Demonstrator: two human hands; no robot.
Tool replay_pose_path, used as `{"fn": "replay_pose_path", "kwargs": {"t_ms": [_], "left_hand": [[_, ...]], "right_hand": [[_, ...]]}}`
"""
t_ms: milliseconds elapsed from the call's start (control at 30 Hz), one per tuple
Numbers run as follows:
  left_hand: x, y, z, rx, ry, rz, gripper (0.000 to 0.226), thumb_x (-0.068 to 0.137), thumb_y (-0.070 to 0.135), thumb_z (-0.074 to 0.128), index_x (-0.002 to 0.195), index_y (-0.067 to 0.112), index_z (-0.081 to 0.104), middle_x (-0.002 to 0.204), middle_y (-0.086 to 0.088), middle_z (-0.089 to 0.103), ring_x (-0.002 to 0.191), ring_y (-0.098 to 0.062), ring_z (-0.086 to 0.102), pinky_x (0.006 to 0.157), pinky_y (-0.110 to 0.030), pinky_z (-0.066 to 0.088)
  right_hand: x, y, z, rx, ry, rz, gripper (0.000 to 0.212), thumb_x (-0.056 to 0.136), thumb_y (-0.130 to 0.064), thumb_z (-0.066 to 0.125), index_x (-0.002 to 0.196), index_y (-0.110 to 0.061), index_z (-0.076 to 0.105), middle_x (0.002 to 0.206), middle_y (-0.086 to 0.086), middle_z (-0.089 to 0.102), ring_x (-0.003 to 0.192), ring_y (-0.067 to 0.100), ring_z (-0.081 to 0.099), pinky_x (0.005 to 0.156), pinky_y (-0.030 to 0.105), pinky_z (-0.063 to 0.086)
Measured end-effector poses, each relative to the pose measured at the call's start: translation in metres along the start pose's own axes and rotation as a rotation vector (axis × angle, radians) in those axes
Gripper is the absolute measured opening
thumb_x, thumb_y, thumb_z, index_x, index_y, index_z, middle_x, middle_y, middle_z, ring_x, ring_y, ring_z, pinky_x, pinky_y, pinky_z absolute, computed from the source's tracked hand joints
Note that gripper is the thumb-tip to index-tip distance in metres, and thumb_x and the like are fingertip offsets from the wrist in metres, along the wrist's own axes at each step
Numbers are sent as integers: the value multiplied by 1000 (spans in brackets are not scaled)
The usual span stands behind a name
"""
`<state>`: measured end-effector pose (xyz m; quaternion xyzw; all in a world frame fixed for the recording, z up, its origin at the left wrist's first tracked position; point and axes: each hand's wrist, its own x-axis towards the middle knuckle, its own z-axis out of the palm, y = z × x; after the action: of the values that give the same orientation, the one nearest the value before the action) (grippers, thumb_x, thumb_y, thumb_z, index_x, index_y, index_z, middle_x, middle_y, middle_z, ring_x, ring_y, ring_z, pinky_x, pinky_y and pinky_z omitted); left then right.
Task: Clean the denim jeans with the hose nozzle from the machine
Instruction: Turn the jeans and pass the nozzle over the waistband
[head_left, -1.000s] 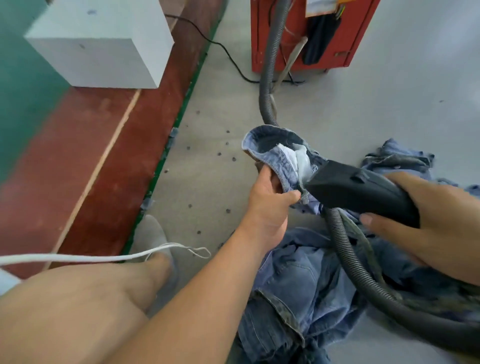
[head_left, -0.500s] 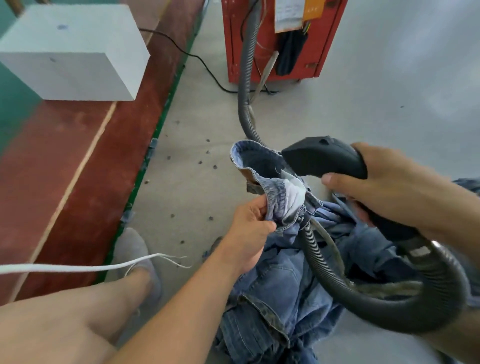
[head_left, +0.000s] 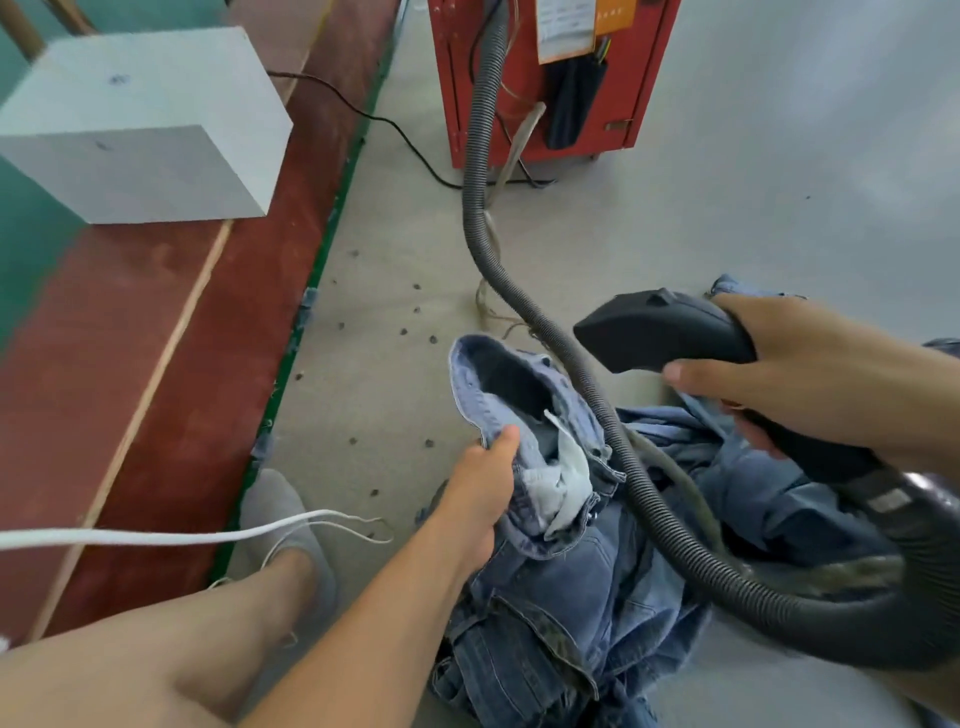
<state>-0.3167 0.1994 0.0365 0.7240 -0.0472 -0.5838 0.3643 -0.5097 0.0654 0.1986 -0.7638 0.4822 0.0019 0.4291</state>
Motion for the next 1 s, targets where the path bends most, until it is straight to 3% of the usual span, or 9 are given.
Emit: {"fn": "replay_pose_path", "kwargs": {"t_ms": [100, 233, 300, 433, 533, 767, 833, 933, 1000], "left_hand": [[4, -2, -3, -32, 18, 26, 37, 100, 50, 60, 120, 20, 66, 119, -3, 72, 108, -23, 69, 102, -44, 53], [4, 5, -8, -84, 11, 139, 14, 104, 21, 61, 114, 19, 69, 113, -4, 76, 105, -22, 72, 91, -37, 57], [0, 8, -10, -145, -68, 171, 16, 105, 10, 57, 111, 16, 70, 110, -4, 77, 104, -19, 73, 87, -32, 57], [-6, 4, -5, -206, -229, 220, 26, 105, -2, 49, 122, 5, 67, 121, -15, 74, 120, -33, 67, 108, -50, 50], [-12, -2, 3, -156, -310, 280, 32, 104, -6, 46, 125, 6, 66, 125, -13, 73, 124, -32, 65, 110, -49, 48], [-16, -5, -12, -35, -321, 209, 31, 96, -7, 52, 119, 5, 67, 97, -7, 79, 89, -24, 74, 83, -37, 60], [-16, 0, -17, -53, -336, 165, 32, 92, 16, 62, 123, 9, 60, 91, -3, 76, 81, -19, 70, 75, -35, 59], [-10, 4, -20, 128, -232, 92, 46, 94, 51, 64, 133, 26, 60, 115, 0, 75, 107, -24, 71, 100, -48, 54], [-7, 5, -20, 168, -144, 92, 32, 99, 43, 62, 125, 26, 66, 108, -3, 77, 104, -28, 72, 102, -54, 53]], "right_hand": [[-1, 2, 0, -65, -29, -9, 15, 90, -46, 69, 82, -45, 56, 55, 9, 68, 42, 25, 65, 43, 29, 53], [-3, 4, 3, -102, -49, -1, 21, 90, -47, 69, 91, -31, 56, 57, 10, 69, 43, 25, 66, 43, 31, 54], [-5, 2, 5, -100, -60, 11, 21, 90, -46, 69, 93, -30, 56, 57, 9, 69, 44, 25, 66, 42, 31, 54], [-5, -3, 23, -182, -138, -11, 20, 92, -44, 68, 92, -31, 53, 57, -10, 69, 41, 12, 64, 40, 21, 46], [5, -8, 43, -224, -184, -41, 18, 94, -39, 69, 95, -28, 55, 53, -17, 64, 39, 5, 59, 40, 17, 42], [29, -1, 44, 48, 82, 76, 16, 96, -30, 68, 98, -19, 57, 59, 4, 64, 38, 17, 58, 41, 32, 53], [29, 5, 34, 113, 67, 99, 17, 96, -29, 69, 97, -16, 57, 59, 6, 61, 41, 20, 58, 43, 33, 53], [28, 10, 27, 40, 20, 96, 21, 96, -30, 70, 95, -15, 56, 51, 1, 59, 39, 18, 57, 40, 28, 50], [28, 11, 28, 10, -25, 115, 21, 97, -32, 70, 95, -17, 55, 48, 3, 61, 37, 18, 56, 40, 26, 48]]}}
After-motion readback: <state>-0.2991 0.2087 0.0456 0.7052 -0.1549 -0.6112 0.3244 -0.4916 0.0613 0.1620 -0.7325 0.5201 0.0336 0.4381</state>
